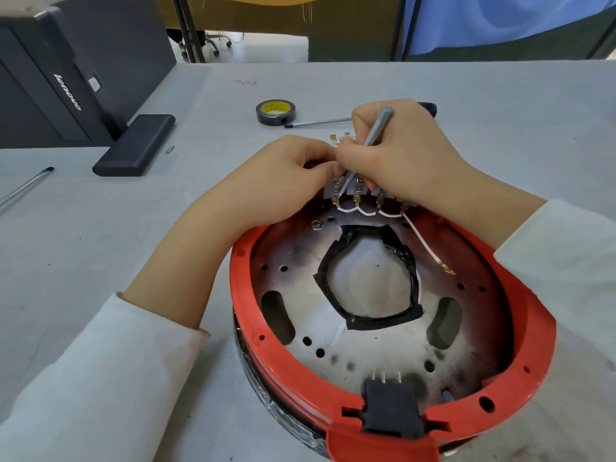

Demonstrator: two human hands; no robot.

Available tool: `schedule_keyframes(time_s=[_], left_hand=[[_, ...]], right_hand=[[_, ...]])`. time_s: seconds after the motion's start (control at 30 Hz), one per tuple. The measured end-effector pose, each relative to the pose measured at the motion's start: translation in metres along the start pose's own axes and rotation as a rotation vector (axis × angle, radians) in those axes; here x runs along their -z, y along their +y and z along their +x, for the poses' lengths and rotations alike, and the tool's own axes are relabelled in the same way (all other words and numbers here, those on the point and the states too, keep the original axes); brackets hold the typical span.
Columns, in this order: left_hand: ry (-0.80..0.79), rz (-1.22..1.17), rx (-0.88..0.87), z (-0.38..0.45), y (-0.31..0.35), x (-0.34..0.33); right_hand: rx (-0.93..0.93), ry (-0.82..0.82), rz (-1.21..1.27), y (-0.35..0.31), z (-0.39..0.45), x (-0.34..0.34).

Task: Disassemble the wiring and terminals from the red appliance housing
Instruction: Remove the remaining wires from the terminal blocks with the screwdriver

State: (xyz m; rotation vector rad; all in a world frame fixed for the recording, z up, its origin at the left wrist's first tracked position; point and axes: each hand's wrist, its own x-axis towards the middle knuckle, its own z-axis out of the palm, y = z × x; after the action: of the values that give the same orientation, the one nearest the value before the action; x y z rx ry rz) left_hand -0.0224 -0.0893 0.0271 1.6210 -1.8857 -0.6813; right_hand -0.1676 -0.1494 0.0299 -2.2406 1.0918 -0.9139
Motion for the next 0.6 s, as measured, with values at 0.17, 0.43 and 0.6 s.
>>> schedule_keyframes(time_s=[0.17, 0.43, 0.6], left_hand=[[0.003, -0.002, 0.006, 0.0, 0.0, 0.0], [-0.002, -0.008, -0.001, 0.0, 0.0, 0.001], [-0.006, -0.002, -0.011, -0.001, 0.001, 0.001]], right_hand=[[0.043, 0.038, 0.024, 0.001, -0.005, 0.001], [0.061, 0.119, -0.007, -0.001, -0.012, -0.004], [0.023, 0.068, 0.076, -0.002, -0.012, -0.002]])
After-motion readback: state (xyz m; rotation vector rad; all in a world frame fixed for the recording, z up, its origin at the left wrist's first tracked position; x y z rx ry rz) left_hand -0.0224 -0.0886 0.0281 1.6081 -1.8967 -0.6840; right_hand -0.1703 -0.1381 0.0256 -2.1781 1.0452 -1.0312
